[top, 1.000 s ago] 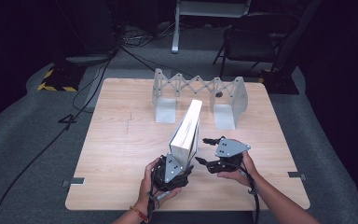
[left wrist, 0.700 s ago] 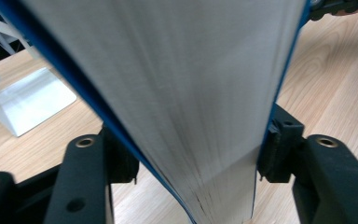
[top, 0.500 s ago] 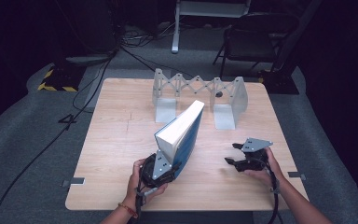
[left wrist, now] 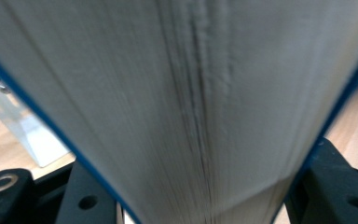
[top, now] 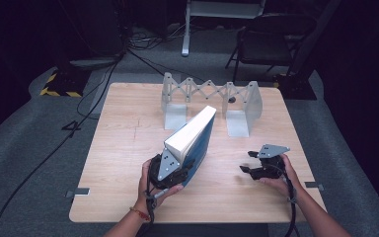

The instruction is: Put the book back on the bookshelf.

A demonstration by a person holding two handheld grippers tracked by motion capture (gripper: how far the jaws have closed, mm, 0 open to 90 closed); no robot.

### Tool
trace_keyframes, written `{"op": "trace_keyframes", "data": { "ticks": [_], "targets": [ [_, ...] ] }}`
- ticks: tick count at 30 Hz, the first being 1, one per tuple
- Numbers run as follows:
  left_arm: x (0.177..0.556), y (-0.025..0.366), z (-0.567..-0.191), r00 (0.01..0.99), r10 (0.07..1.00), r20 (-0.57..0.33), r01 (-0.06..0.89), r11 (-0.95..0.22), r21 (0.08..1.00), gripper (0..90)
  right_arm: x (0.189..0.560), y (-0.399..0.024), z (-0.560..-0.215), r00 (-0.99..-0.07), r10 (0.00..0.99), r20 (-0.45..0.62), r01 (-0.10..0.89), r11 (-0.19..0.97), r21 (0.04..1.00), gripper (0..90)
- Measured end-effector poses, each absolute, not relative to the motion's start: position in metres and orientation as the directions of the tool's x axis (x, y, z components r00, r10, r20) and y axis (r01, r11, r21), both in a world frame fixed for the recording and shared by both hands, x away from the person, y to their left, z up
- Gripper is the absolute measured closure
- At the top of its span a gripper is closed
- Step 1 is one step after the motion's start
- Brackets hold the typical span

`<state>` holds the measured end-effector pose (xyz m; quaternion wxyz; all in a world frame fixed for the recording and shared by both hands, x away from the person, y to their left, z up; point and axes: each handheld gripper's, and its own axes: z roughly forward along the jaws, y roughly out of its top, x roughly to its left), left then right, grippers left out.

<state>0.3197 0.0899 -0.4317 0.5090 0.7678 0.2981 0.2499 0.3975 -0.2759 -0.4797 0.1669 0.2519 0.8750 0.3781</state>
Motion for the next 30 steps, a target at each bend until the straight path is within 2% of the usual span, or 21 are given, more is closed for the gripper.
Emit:
{"op": "trace_keyframes", "data": {
  "ticks": [9, 14, 19, 24, 26, 30],
  "targets": [
    [0.327, 0.094, -0.429, 0.761, 0.649, 0.007, 0.235, -0.286, 0.929, 59.4, 0.399, -0.278, -0.478, -0.818, 0.568, -0.092, 0.317, 0.578, 0.752, 31.8],
    [0.324, 0.085, -0.427, 0.795, 0.607, 0.016, 0.214, -0.305, 0.928, 59.7, 0.400, -0.282, -0.475, -0.821, 0.565, -0.077, 0.313, 0.560, 0.767, 31.6],
    [0.323, 0.086, -0.421, 0.827, 0.557, -0.074, 0.240, -0.232, 0.943, 59.9, 0.397, -0.284, -0.471, -0.830, 0.549, -0.093, 0.286, 0.563, 0.776, 31.4],
    [0.317, 0.074, -0.416, 0.873, 0.488, -0.021, 0.172, -0.267, 0.948, 59.6, 0.393, -0.283, -0.466, -0.850, 0.517, -0.104, 0.245, 0.562, 0.790, 31.1],
    [0.318, 0.073, -0.415, 0.887, 0.461, -0.038, 0.176, -0.259, 0.950, 59.5, 0.390, -0.282, -0.464, -0.865, 0.494, -0.091, 0.233, 0.554, 0.799, 30.9],
    [0.319, 0.077, -0.415, 0.901, 0.434, -0.013, 0.156, -0.295, 0.943, 59.3, 0.380, -0.273, -0.453, -0.898, 0.427, -0.105, 0.165, 0.549, 0.820, 30.8]
  ]
}}
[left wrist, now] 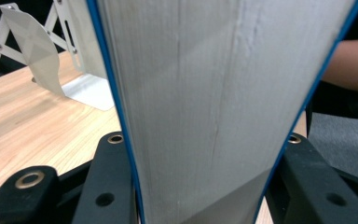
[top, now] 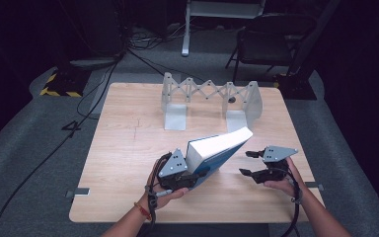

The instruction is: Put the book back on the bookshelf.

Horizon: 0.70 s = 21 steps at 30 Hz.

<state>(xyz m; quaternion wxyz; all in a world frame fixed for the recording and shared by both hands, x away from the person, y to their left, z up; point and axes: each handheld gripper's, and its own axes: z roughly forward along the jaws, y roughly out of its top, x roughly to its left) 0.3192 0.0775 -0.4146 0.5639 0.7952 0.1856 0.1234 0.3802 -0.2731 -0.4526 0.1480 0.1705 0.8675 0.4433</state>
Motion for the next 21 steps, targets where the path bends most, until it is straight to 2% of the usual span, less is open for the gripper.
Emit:
{"op": "trace_keyframes", "data": {
  "ticks": [5, 21],
  "targets": [
    [0.320, 0.089, -0.418, 0.905, 0.425, -0.009, 0.164, -0.329, 0.930, 59.3, 0.379, -0.253, -0.445, -0.916, 0.384, -0.118, 0.124, 0.550, 0.826, 30.7],
    [0.331, 0.108, -0.421, 0.904, 0.427, -0.029, 0.193, -0.346, 0.918, 58.5, 0.400, -0.218, -0.443, -0.945, 0.320, -0.073, 0.105, 0.506, 0.856, 28.0]
  ]
}}
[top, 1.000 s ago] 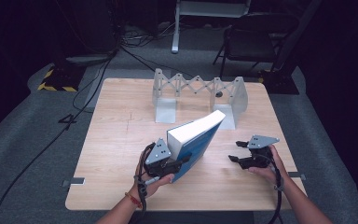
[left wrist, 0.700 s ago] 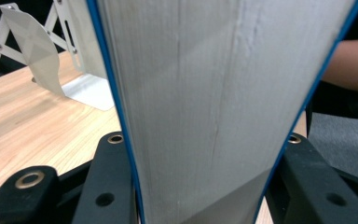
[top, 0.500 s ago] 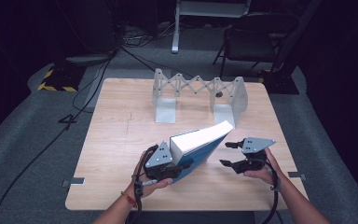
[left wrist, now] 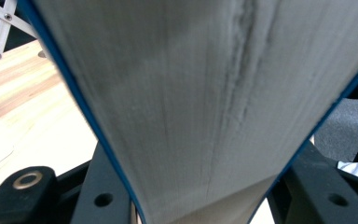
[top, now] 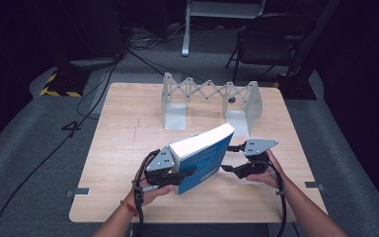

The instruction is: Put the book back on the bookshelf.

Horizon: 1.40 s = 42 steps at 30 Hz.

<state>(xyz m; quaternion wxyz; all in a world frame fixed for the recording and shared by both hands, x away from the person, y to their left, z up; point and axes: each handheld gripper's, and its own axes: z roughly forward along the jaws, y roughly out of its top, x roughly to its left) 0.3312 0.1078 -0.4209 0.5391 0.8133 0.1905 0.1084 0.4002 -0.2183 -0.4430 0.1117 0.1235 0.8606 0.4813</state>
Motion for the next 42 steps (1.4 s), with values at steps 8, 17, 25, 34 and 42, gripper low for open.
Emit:
{"op": "trace_keyframes", "data": {
  "ticks": [8, 17, 25, 34, 42],
  "targets": [
    [0.327, 0.108, -0.419, 0.903, 0.430, 0.025, 0.162, -0.394, 0.905, 55.6, 0.405, -0.206, -0.436, -0.967, 0.241, -0.084, 0.053, 0.510, 0.859, 27.3],
    [0.317, 0.112, -0.431, 0.897, 0.434, 0.083, 0.155, -0.486, 0.860, 50.5, 0.406, -0.205, -0.431, -0.975, 0.204, -0.084, 0.031, 0.503, 0.863, 38.9],
    [0.318, 0.121, -0.434, 0.892, 0.446, 0.069, 0.176, -0.484, 0.857, 46.5, 0.396, -0.218, -0.424, -0.986, 0.125, -0.108, -0.026, 0.529, 0.848, 46.8],
    [0.317, 0.125, -0.433, 0.894, 0.441, 0.078, 0.168, -0.490, 0.855, 41.9, 0.378, -0.213, -0.408, -0.989, 0.069, -0.128, -0.077, 0.498, 0.864, 44.9],
    [0.318, 0.121, -0.433, 0.884, 0.455, 0.108, 0.154, -0.503, 0.851, 41.2, 0.373, -0.204, -0.396, -0.989, 0.101, -0.105, -0.051, 0.433, 0.900, 48.0]
  ]
}}
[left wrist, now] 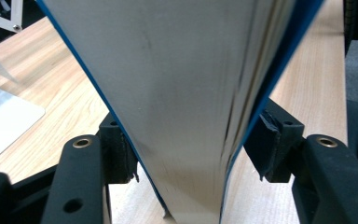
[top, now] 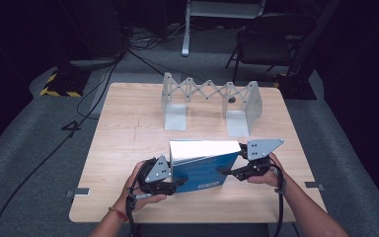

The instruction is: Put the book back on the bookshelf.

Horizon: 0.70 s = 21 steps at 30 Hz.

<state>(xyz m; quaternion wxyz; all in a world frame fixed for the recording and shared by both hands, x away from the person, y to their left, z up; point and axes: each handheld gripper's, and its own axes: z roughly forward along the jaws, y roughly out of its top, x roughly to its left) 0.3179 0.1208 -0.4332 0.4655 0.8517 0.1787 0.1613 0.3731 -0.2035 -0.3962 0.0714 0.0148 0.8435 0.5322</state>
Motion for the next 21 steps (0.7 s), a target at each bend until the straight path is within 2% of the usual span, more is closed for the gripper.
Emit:
{"op": "trace_keyframes", "data": {
  "ticks": [4, 6, 11, 18, 21],
  "targets": [
    [0.326, 0.117, -0.431, 0.879, 0.466, 0.100, 0.171, -0.504, 0.847, 37.5, 0.367, -0.208, -0.394, -0.990, 0.087, -0.112, -0.064, 0.433, 0.899, 55.5],
    [0.331, 0.113, -0.431, 0.881, 0.469, 0.057, 0.201, -0.482, 0.853, 36.3, 0.362, -0.212, -0.392, -0.988, 0.087, -0.127, -0.076, 0.437, 0.896, 58.5],
    [0.342, 0.105, -0.430, 0.896, 0.442, 0.038, 0.200, -0.479, 0.855, 35.9, 0.359, -0.218, -0.389, -0.984, 0.107, -0.144, -0.080, 0.459, 0.885, 60.0],
    [0.365, 0.084, -0.428, 0.939, 0.344, -0.023, 0.195, -0.475, 0.858, 35.9, 0.357, -0.241, -0.386, -0.978, 0.157, -0.137, -0.046, 0.480, 0.876, 60.6],
    [0.368, 0.077, -0.428, 0.940, 0.340, -0.034, 0.205, -0.479, 0.854, 35.0, 0.356, -0.248, -0.385, -0.976, 0.171, -0.136, -0.037, 0.483, 0.875, 60.6]
  ]
}}
